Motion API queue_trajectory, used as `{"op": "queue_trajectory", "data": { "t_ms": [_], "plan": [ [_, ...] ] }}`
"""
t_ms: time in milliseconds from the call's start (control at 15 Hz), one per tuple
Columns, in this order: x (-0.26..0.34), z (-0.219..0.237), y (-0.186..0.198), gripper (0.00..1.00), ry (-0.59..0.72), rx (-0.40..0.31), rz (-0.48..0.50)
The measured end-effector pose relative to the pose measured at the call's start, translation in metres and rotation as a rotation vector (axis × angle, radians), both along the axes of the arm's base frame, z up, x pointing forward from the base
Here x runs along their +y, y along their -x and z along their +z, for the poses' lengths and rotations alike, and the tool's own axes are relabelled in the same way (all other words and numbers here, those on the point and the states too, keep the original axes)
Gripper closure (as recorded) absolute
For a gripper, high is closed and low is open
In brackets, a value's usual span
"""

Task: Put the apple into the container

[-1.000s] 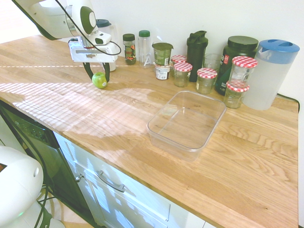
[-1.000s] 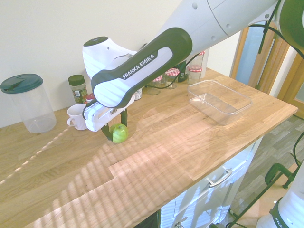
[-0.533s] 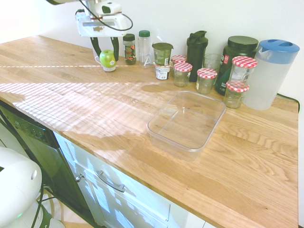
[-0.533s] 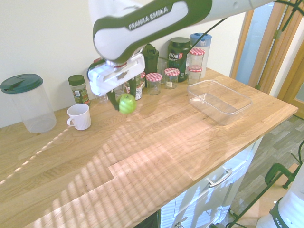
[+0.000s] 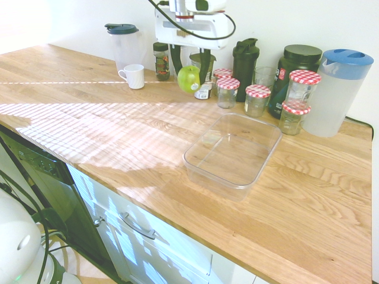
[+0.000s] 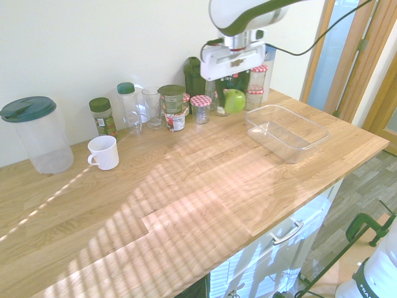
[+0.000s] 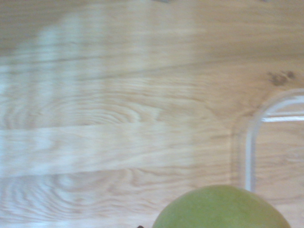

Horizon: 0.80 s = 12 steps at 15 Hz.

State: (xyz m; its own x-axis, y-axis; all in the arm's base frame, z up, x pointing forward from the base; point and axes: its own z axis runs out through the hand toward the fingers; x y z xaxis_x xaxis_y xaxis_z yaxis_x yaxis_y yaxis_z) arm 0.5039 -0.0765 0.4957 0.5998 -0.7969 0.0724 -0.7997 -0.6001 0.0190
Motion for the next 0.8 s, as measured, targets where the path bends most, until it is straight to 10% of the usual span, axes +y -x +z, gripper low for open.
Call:
{"op": "queue_trajectory", "data": {
  "t_ms": [800],
  "plan": [
    [-0.107, -0.088, 0.048, 1.00, 0.013, -0.029, -0.073]
  ]
}}
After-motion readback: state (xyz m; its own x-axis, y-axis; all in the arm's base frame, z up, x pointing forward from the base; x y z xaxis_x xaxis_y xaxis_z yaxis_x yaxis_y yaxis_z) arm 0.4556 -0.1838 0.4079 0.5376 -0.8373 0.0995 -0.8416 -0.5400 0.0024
